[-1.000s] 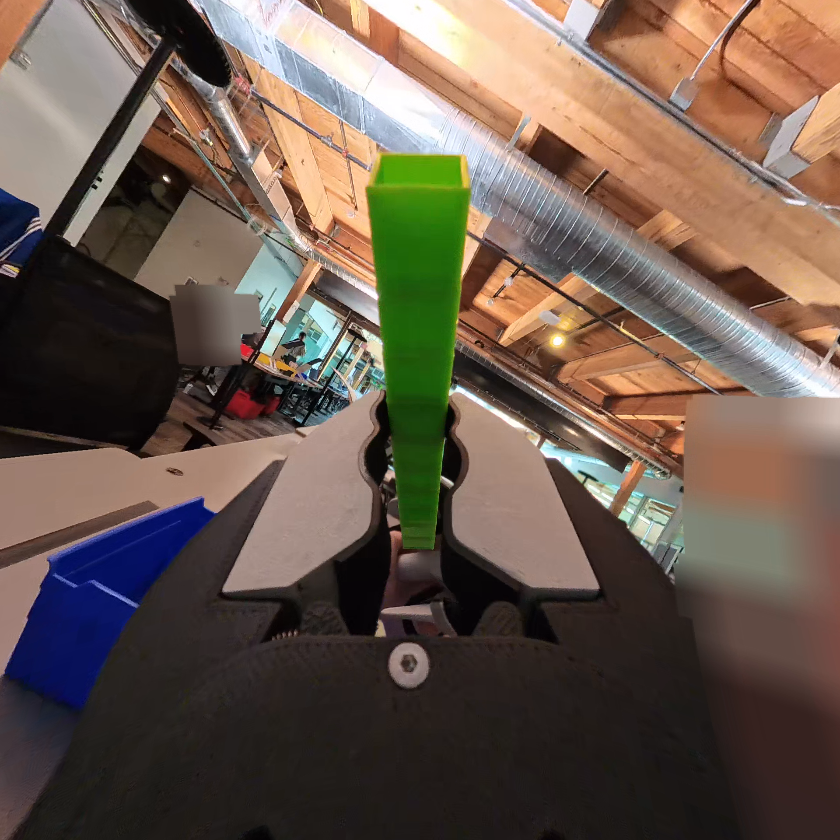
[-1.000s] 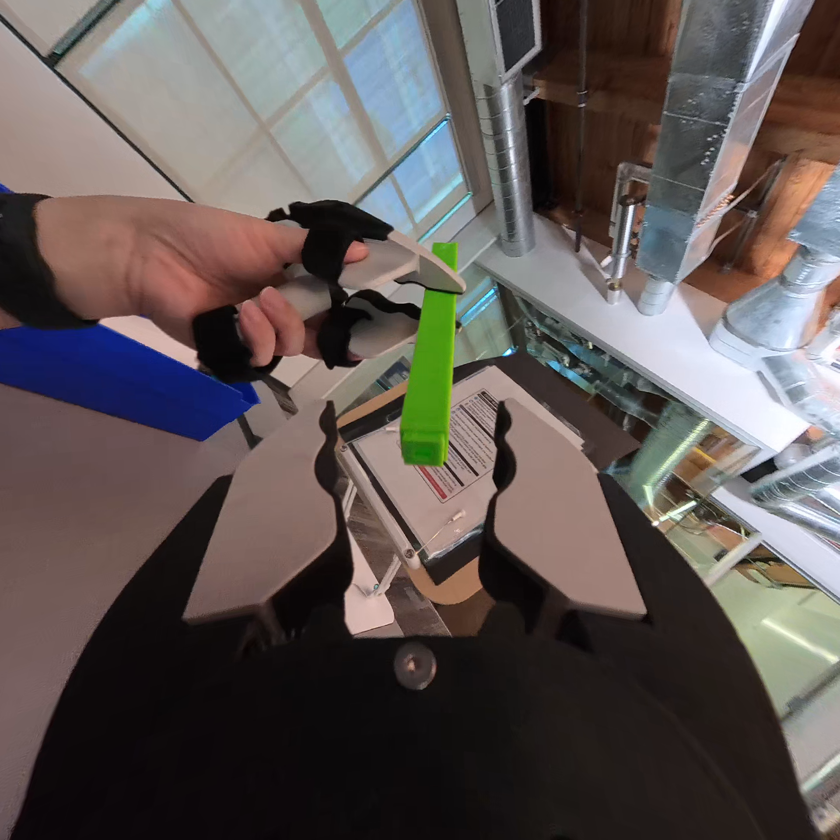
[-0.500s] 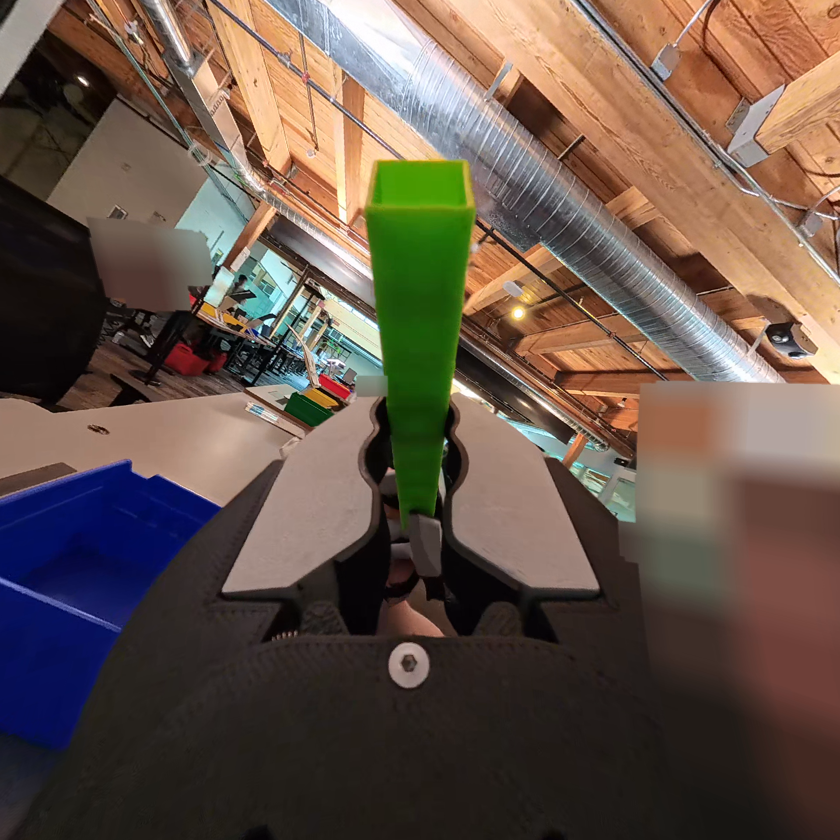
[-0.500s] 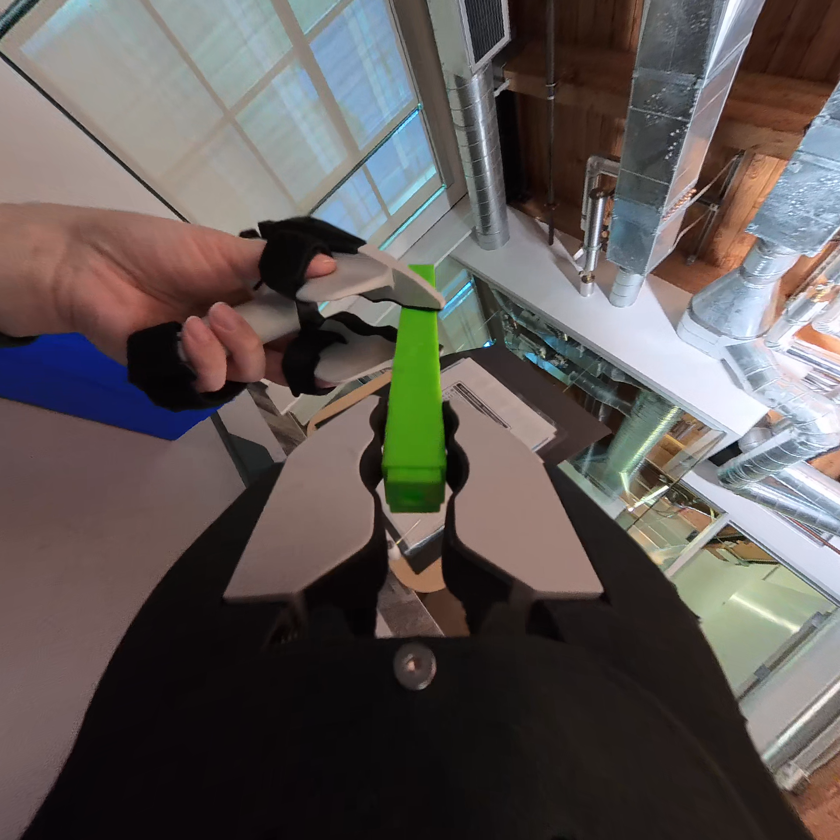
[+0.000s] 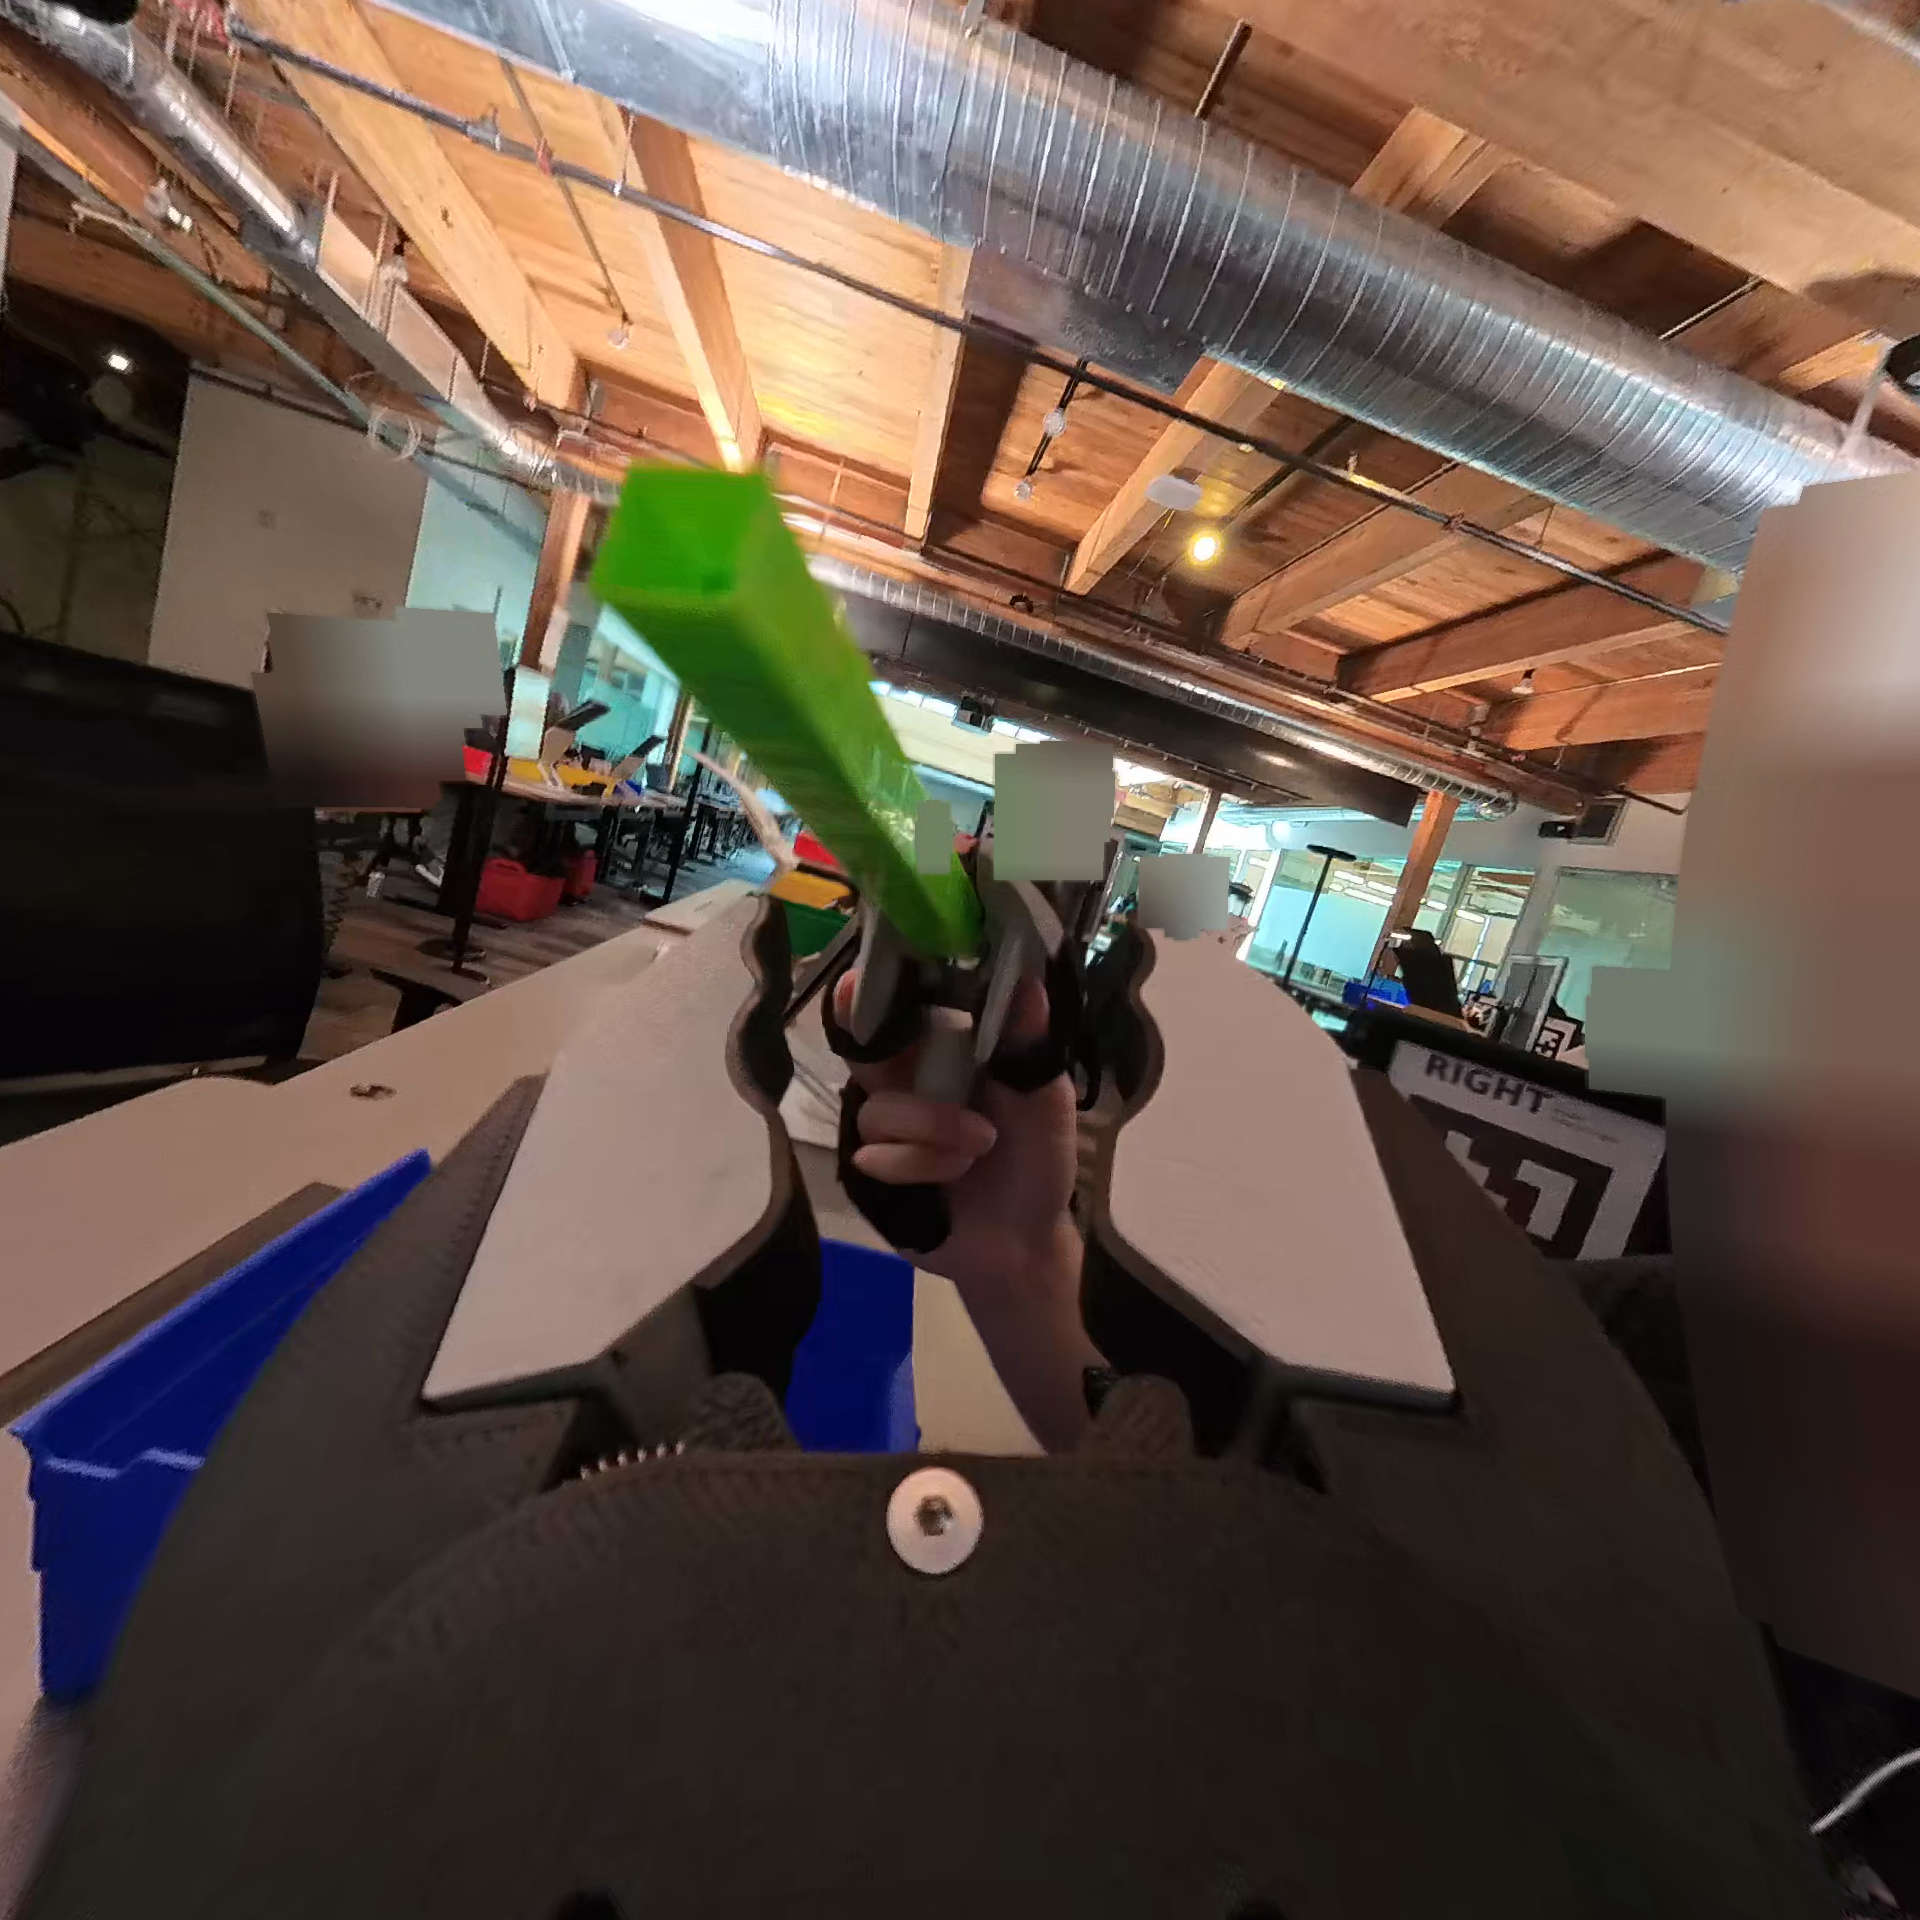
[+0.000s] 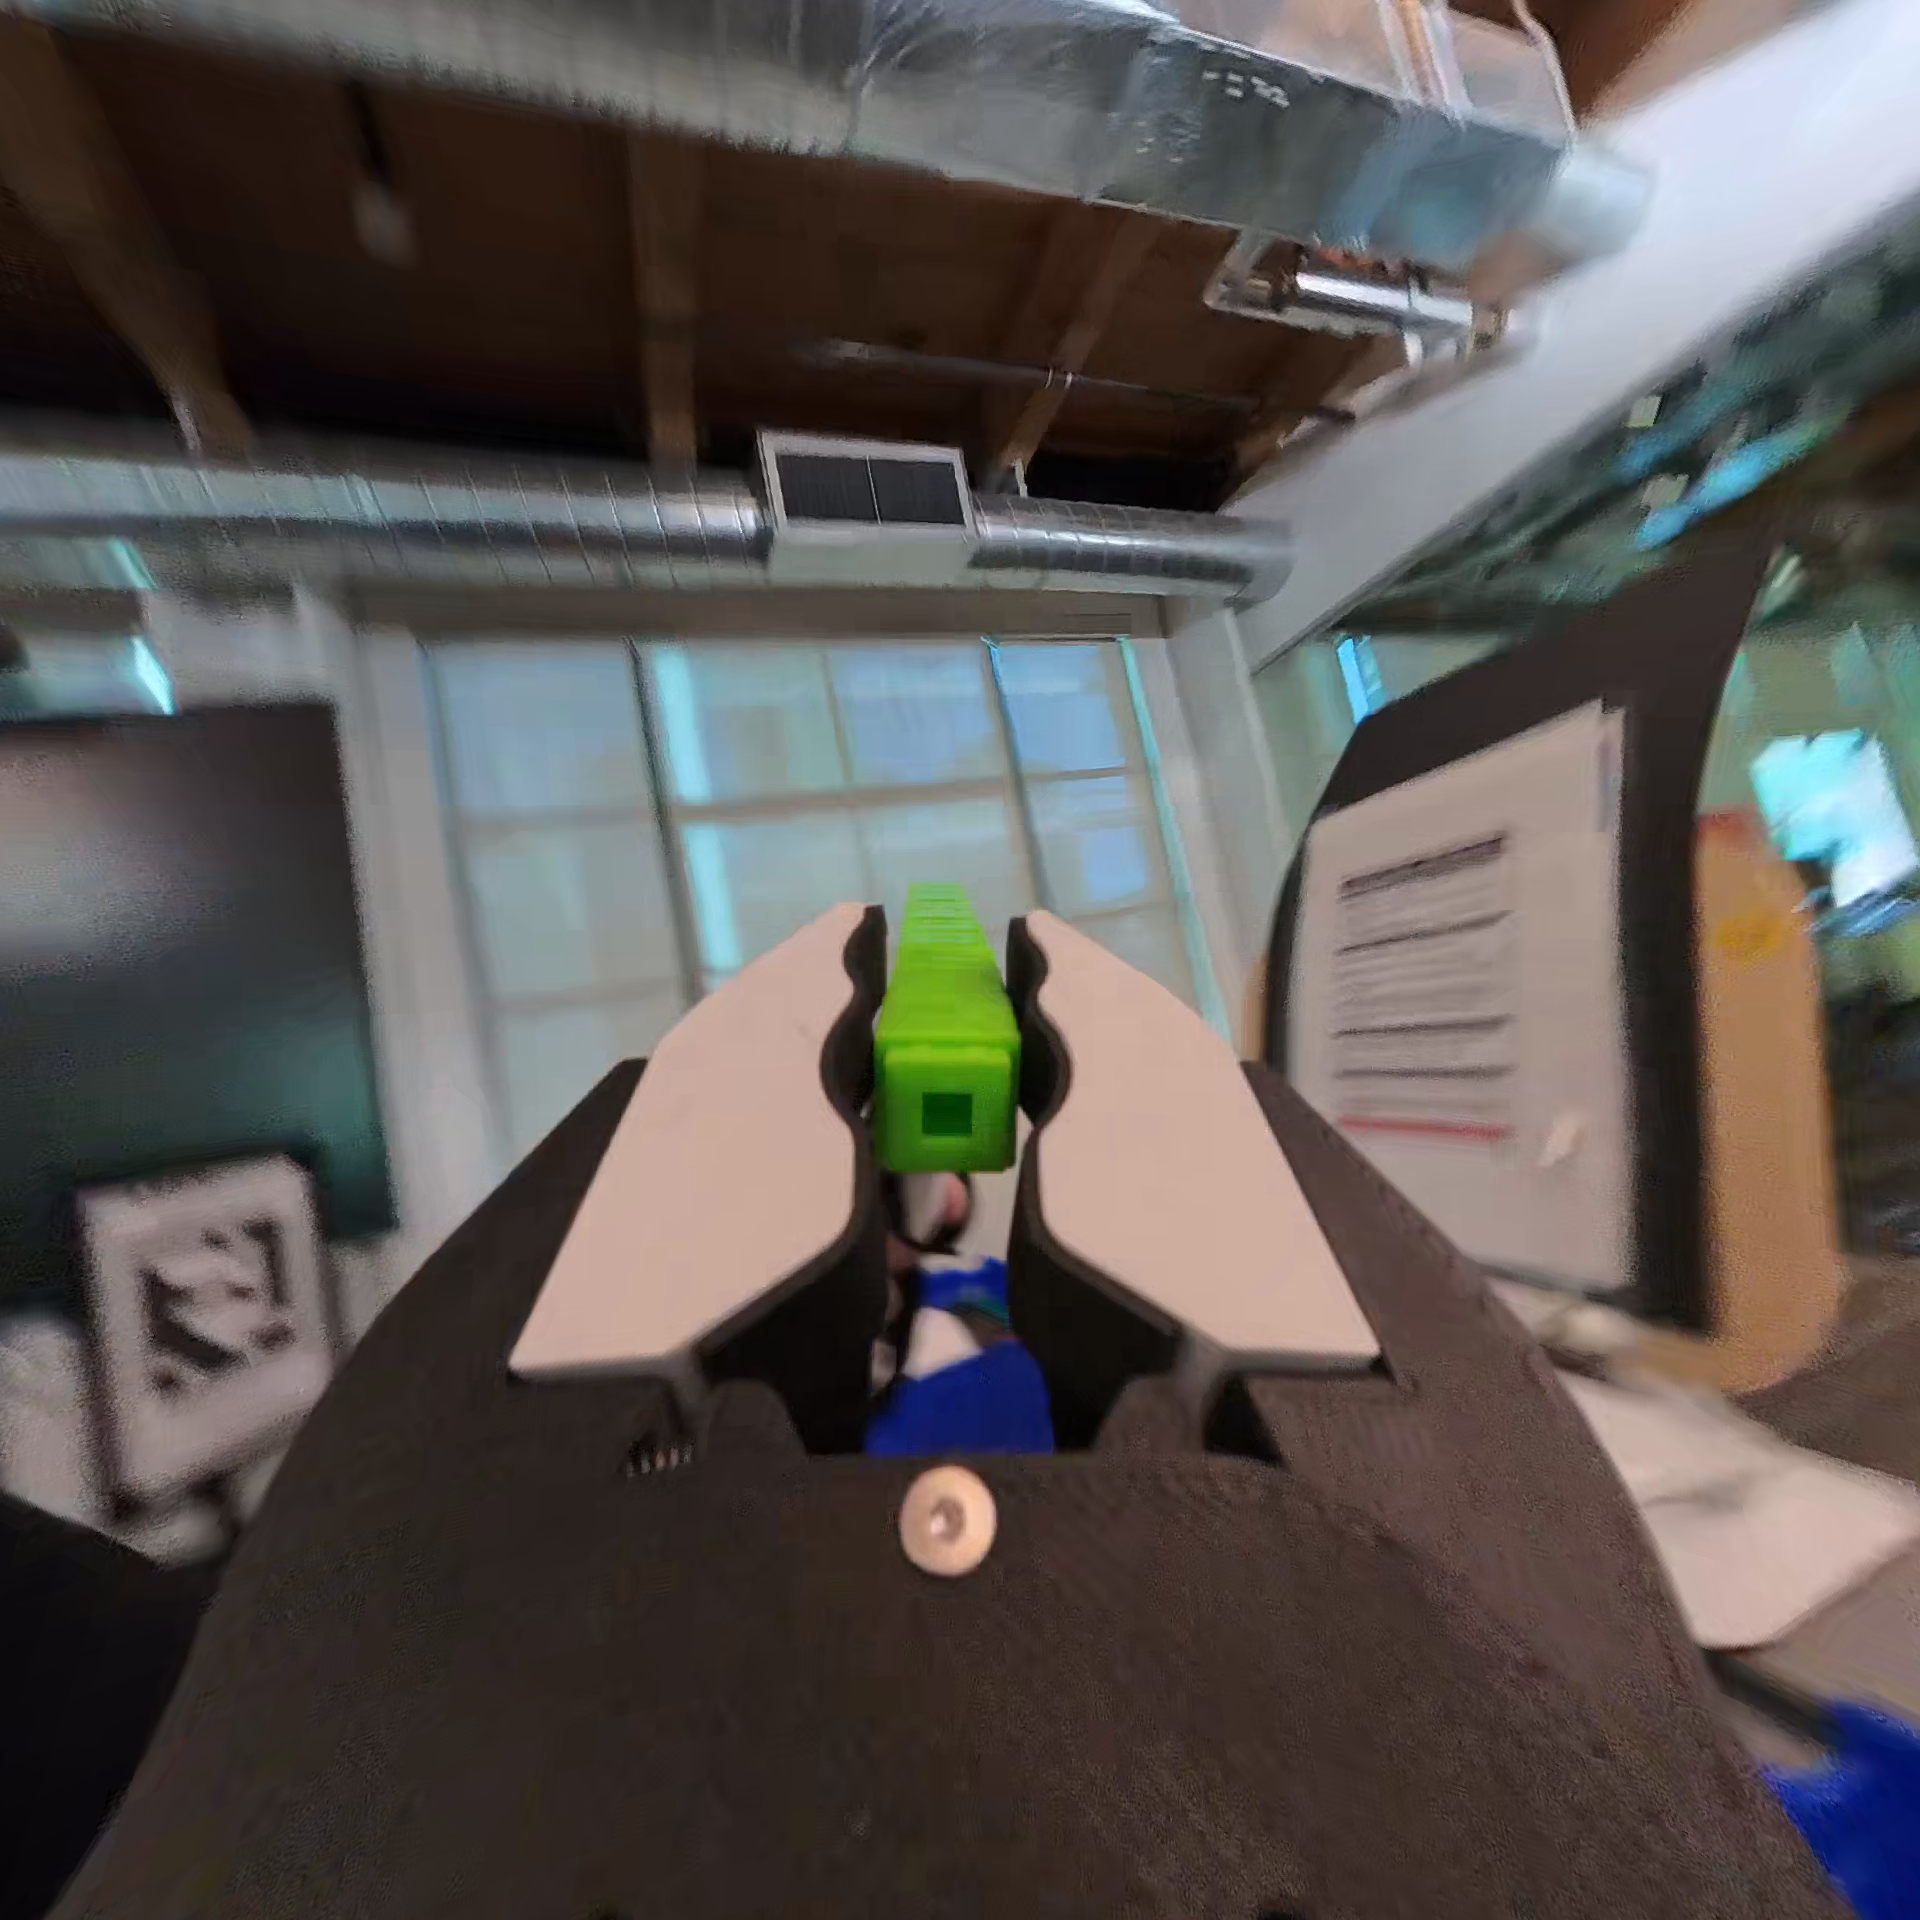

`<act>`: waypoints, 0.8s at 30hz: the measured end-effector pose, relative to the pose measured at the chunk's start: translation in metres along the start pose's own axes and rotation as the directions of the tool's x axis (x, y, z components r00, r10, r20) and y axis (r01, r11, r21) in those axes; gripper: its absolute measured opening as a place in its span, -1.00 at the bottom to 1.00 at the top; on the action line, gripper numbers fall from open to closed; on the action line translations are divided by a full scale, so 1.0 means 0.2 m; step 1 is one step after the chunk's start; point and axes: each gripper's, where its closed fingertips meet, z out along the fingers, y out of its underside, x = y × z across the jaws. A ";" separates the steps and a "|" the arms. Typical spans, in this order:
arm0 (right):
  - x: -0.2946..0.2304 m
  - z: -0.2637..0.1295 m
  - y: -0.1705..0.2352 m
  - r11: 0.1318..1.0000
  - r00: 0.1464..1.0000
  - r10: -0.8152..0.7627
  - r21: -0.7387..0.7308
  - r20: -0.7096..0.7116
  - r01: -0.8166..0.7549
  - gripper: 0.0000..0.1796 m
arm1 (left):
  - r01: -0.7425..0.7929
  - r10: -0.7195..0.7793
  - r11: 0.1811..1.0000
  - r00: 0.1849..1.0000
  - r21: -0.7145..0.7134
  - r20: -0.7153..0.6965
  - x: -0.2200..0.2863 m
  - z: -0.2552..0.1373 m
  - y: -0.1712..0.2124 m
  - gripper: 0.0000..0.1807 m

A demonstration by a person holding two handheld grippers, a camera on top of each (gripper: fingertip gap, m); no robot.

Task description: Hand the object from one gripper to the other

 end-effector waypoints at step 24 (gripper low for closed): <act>0.12 0.03 0.41 0.780 0.792 0.609 0.154 0.034 -0.606 -0.74 | 0.092 -0.113 0.991 0.967 0.101 0.226 -0.24 0.09 0.22 -0.37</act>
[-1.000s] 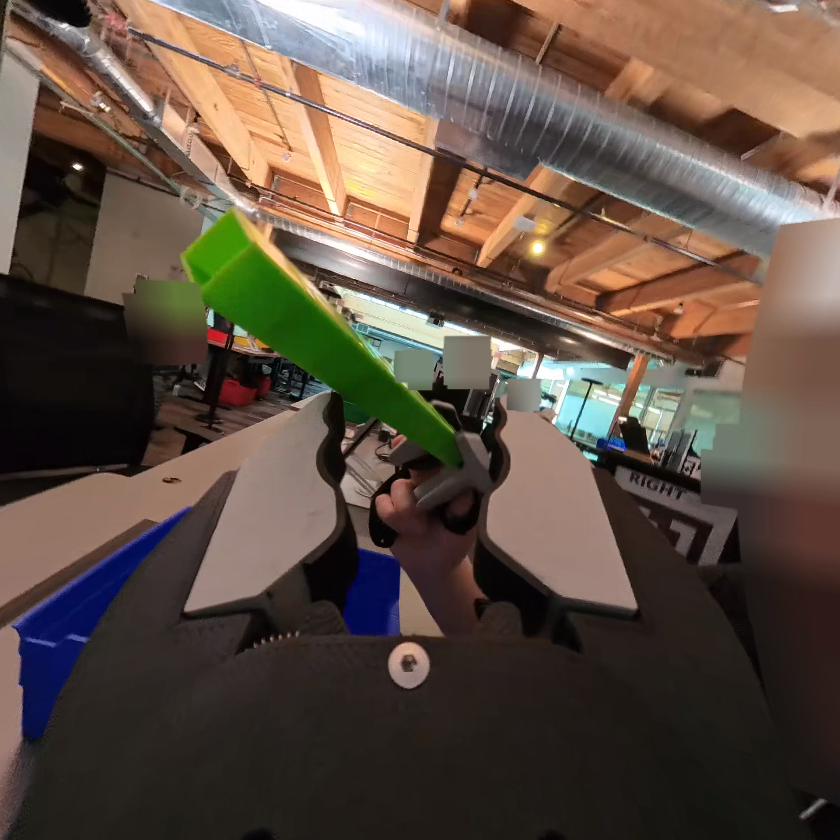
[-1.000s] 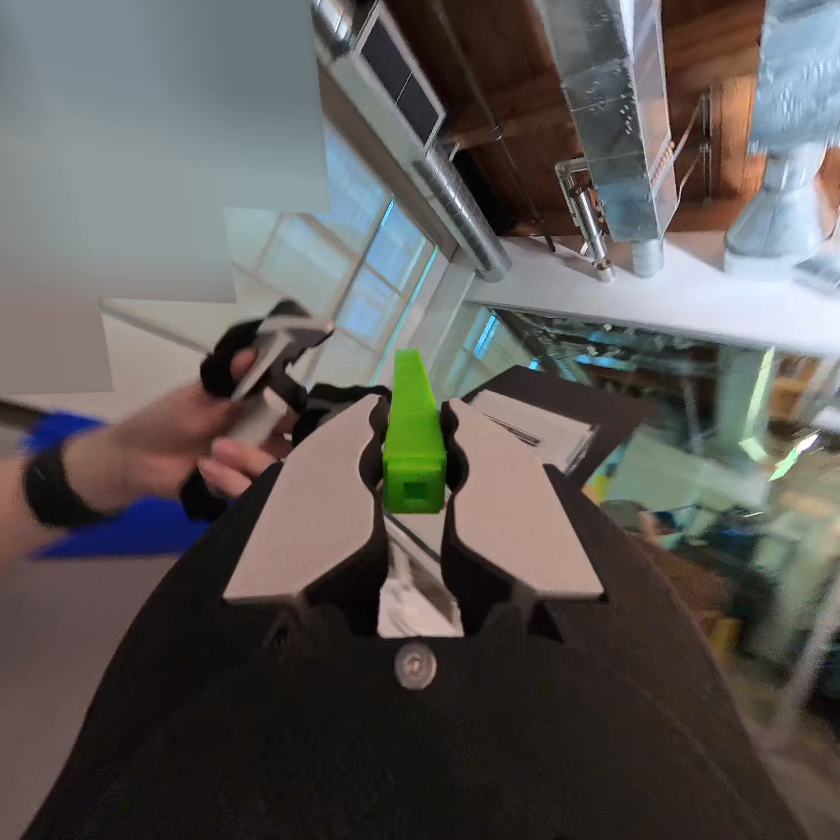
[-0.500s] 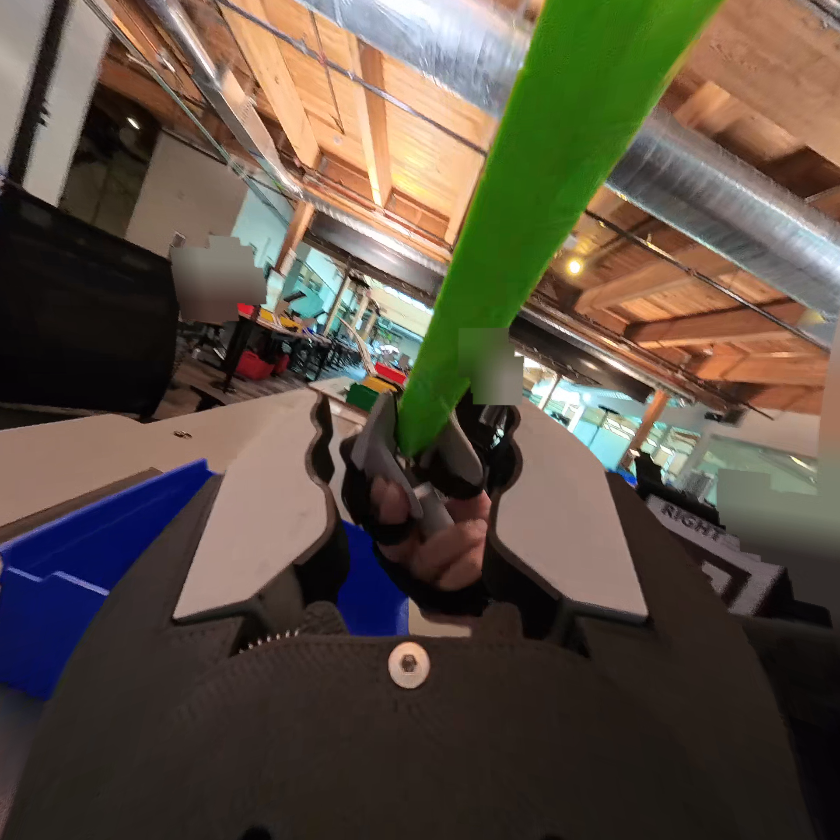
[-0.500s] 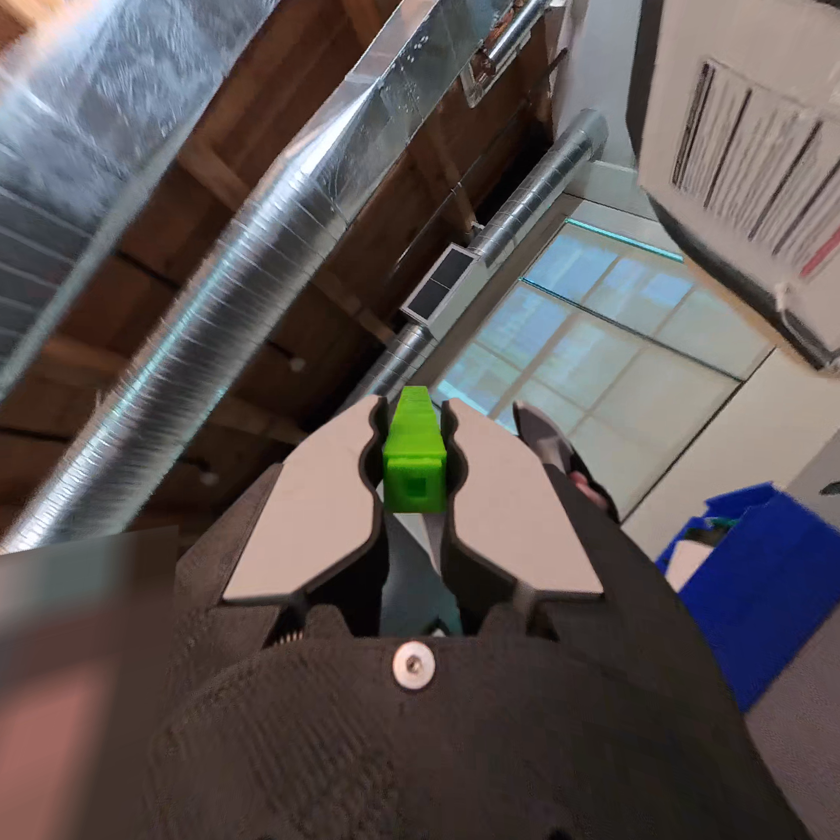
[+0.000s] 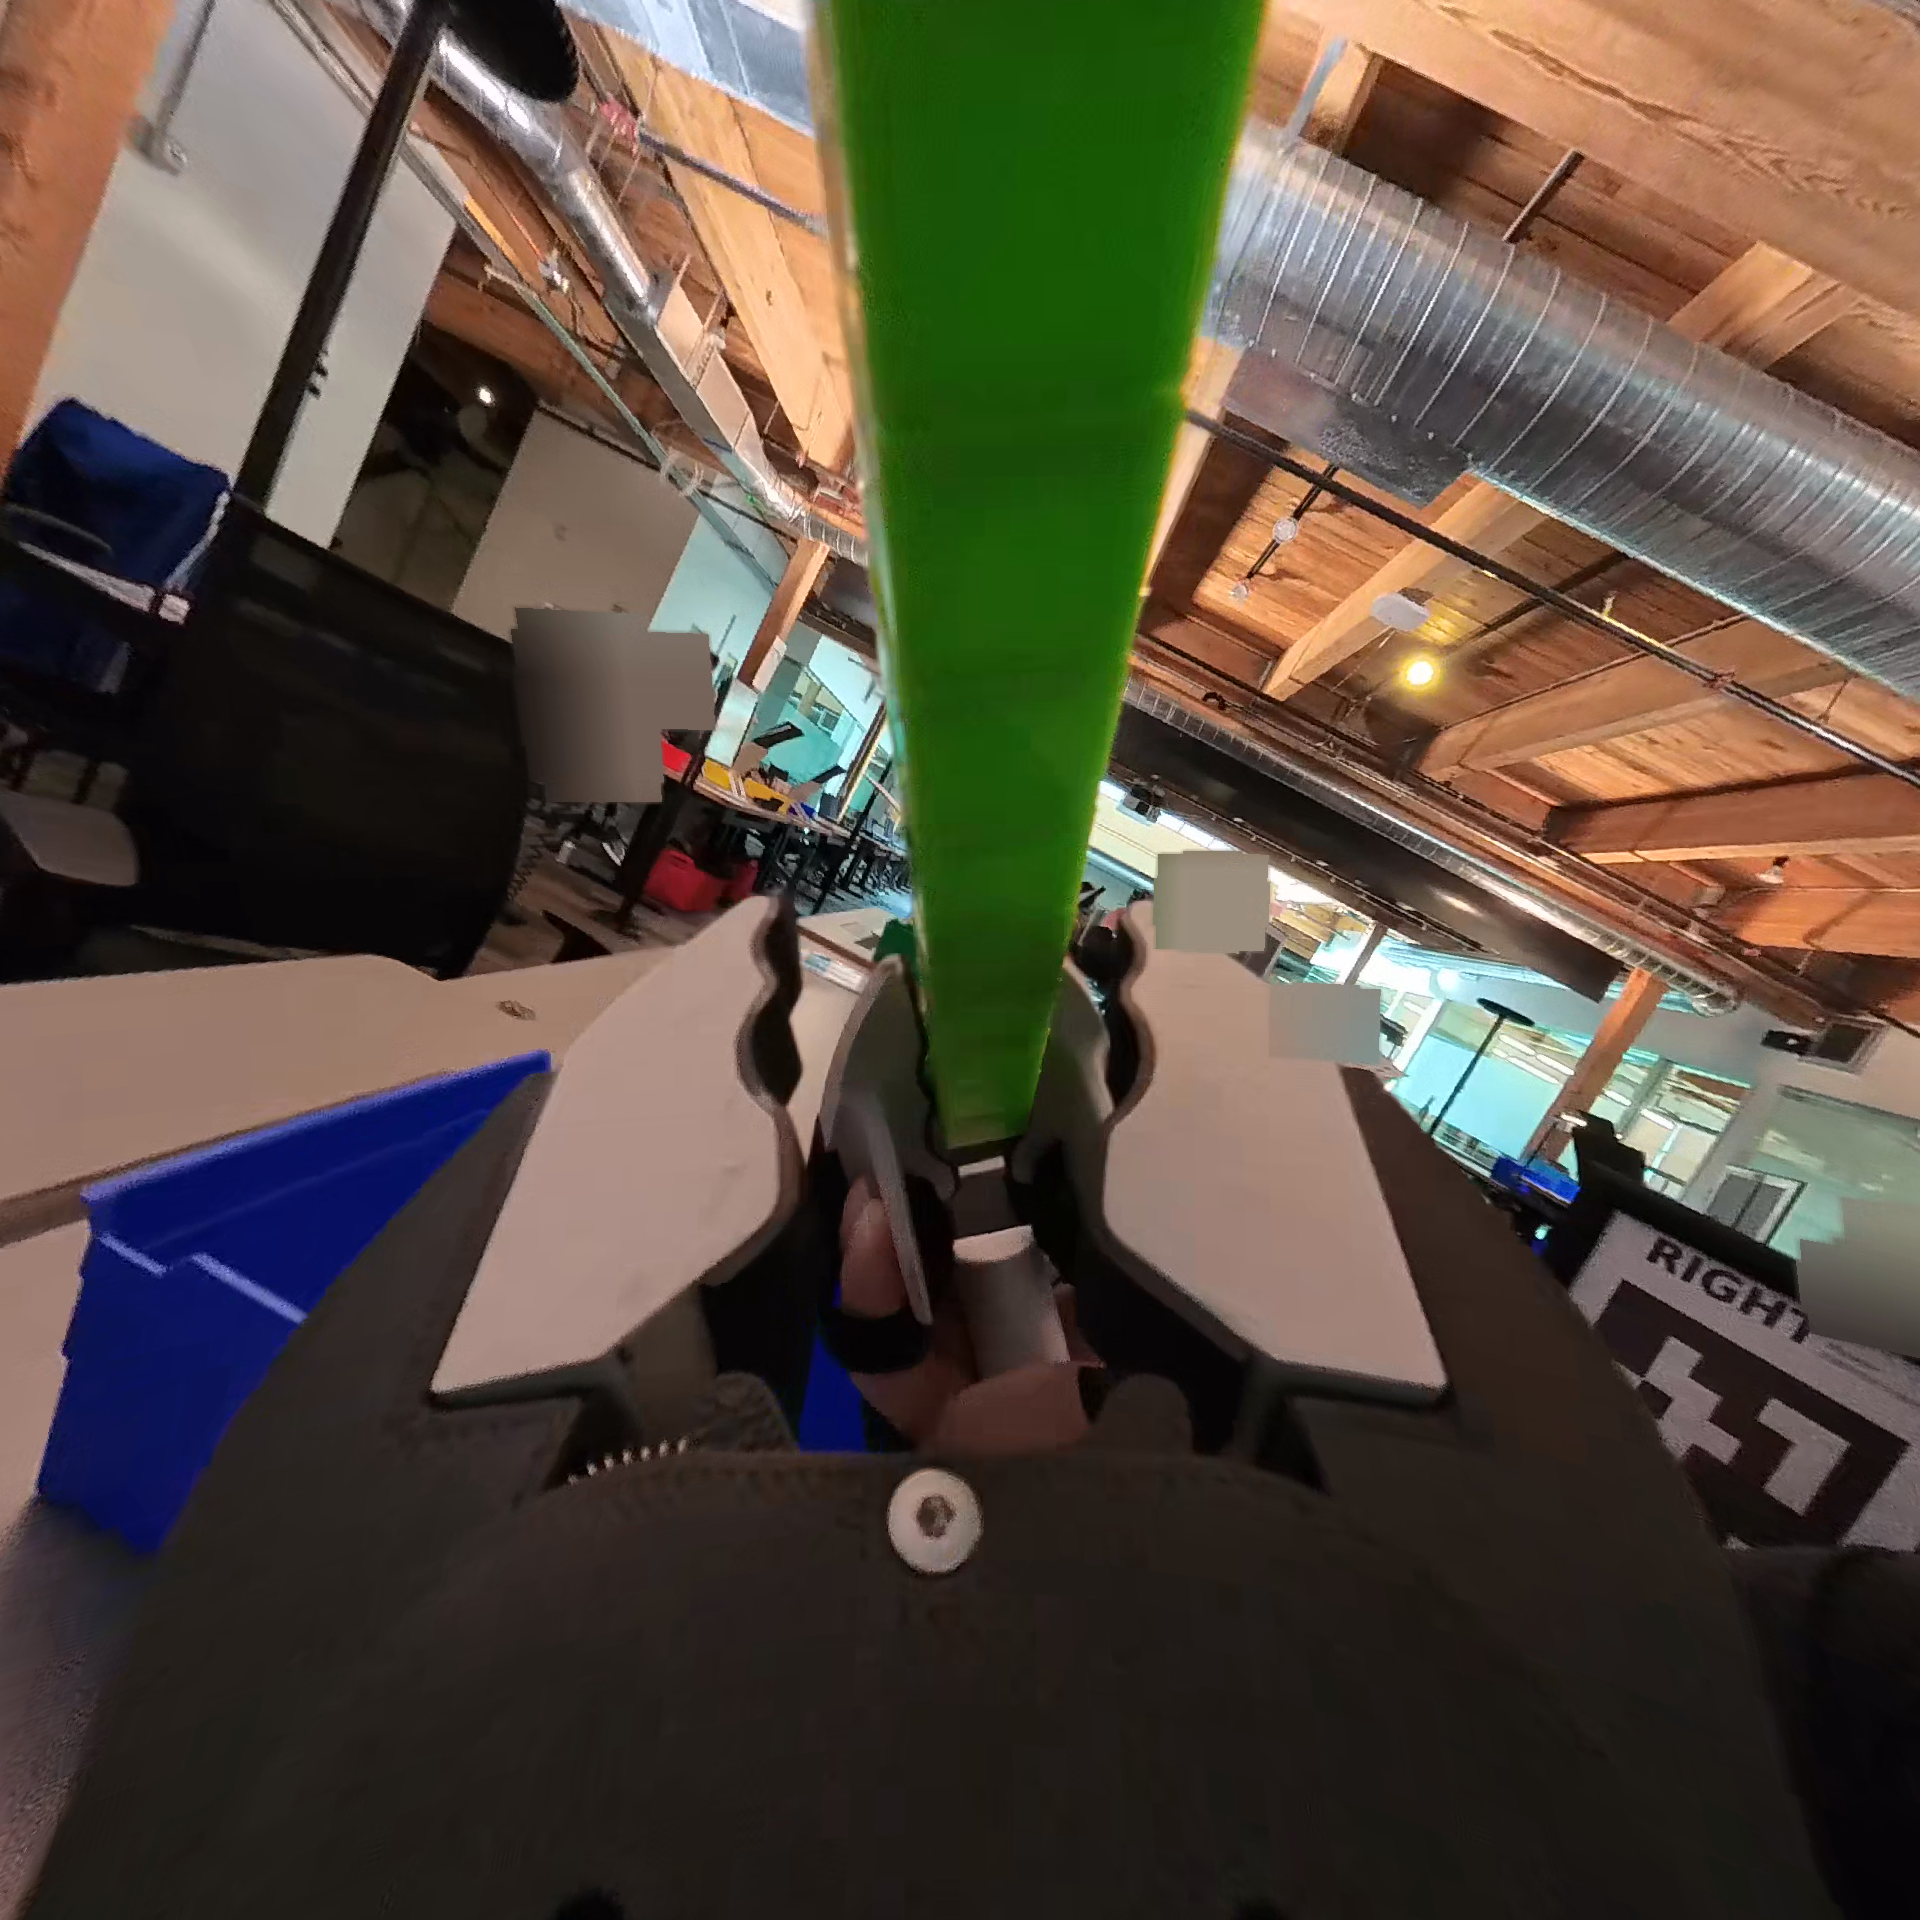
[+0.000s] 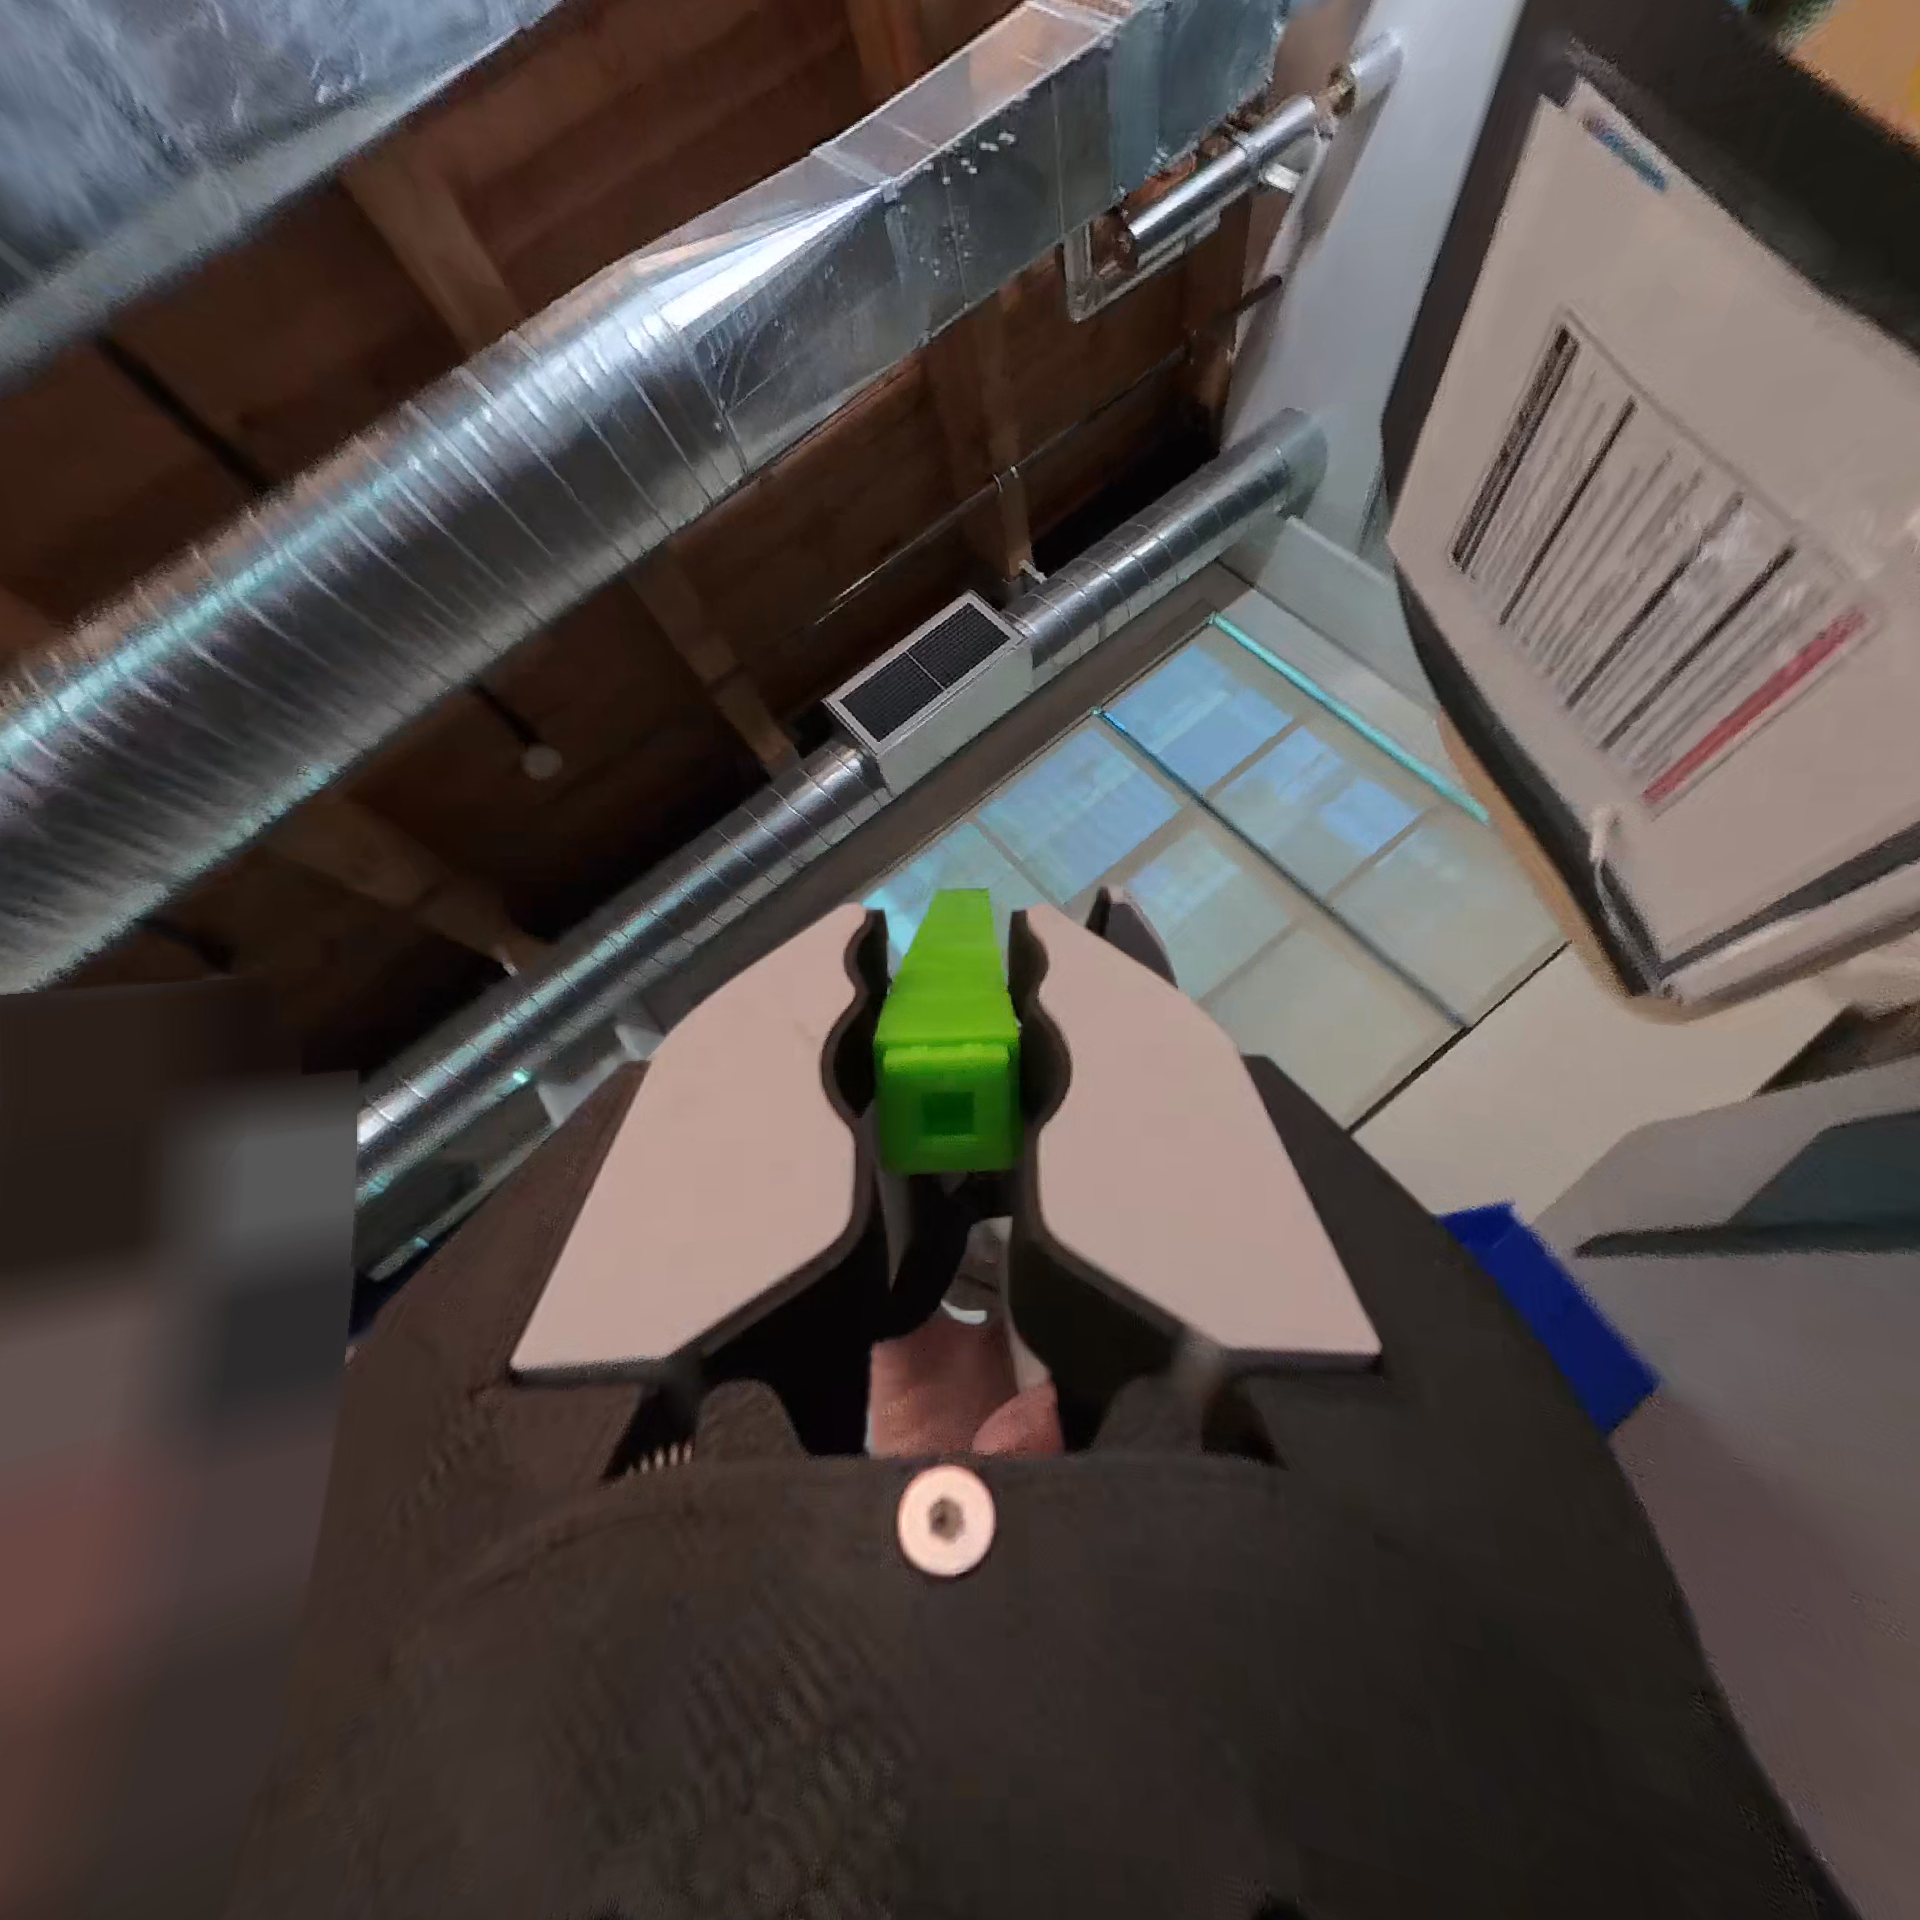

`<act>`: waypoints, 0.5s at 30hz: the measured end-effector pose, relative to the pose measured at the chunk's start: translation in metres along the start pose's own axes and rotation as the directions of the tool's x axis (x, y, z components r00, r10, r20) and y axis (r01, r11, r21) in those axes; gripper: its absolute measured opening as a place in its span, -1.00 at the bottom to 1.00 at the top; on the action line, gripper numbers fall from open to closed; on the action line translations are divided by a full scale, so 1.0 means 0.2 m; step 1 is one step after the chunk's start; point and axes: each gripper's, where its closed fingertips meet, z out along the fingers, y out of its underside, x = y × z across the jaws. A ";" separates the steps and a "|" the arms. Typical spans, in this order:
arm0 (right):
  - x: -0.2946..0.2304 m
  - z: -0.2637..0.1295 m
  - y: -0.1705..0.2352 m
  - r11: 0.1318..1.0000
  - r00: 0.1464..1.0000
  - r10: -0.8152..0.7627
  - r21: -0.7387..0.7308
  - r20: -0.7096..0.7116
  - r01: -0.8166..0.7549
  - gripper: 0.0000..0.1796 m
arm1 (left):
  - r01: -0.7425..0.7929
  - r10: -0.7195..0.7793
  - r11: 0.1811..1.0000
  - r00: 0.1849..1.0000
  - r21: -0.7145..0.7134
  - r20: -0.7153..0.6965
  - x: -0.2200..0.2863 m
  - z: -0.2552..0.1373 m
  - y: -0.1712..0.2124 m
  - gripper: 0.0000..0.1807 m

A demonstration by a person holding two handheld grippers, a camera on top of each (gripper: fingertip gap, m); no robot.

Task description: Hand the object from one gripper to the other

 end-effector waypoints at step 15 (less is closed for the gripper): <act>-0.16 0.08 -0.07 0.182 0.186 -0.982 -0.367 -0.024 0.912 -0.33 | -0.472 0.564 0.805 0.797 -0.359 0.216 -0.18 -0.17 -0.15 -0.76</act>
